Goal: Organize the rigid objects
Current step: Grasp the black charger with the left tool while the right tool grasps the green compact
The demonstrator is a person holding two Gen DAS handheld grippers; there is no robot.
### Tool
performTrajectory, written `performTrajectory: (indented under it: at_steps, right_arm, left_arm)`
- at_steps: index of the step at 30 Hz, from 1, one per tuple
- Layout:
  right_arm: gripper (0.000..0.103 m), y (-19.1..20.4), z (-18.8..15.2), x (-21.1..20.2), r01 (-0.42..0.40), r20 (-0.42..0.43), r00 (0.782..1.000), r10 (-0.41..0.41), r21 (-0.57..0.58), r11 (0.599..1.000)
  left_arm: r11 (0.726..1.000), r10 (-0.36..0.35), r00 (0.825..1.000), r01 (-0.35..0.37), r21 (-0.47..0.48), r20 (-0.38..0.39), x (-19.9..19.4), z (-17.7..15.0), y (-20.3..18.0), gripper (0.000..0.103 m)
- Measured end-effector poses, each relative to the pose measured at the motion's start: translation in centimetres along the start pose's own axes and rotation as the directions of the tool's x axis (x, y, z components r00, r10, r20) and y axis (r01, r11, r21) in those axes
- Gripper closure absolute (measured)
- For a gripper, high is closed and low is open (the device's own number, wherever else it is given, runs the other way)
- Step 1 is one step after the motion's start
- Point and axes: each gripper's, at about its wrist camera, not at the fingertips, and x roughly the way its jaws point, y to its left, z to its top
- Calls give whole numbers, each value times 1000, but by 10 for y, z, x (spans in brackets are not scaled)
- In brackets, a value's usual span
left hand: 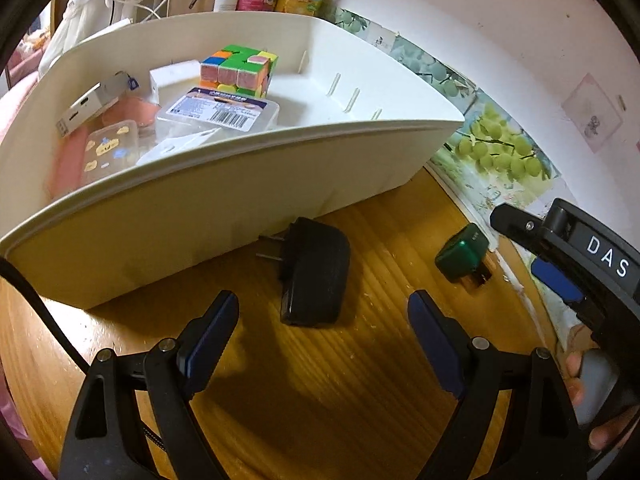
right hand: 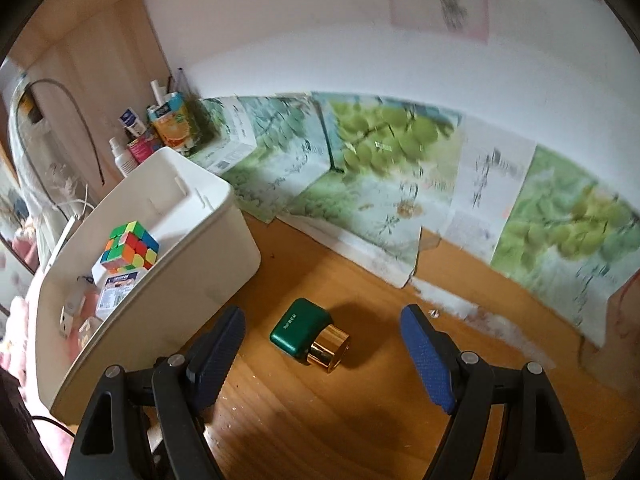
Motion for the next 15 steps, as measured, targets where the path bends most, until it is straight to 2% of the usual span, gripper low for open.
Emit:
performTrajectory:
  at_steps: [5,10,15]
  right_arm:
    - [22,0,-4,17,-10,-59,998,10,10,1000]
    - [24,5,-7,30,-25,-82,996,25,3,1000]
    - [33,4,-11,40,-18,-103,995,20,18,1000]
  left_arm:
    - [1000,-9,1000,9,-3,27,4,3,0,15]
    - [999,35,999,-35,6,21,14,6,-1,15]
    - [997,72,996,-74,29,51,18,7,-2,17]
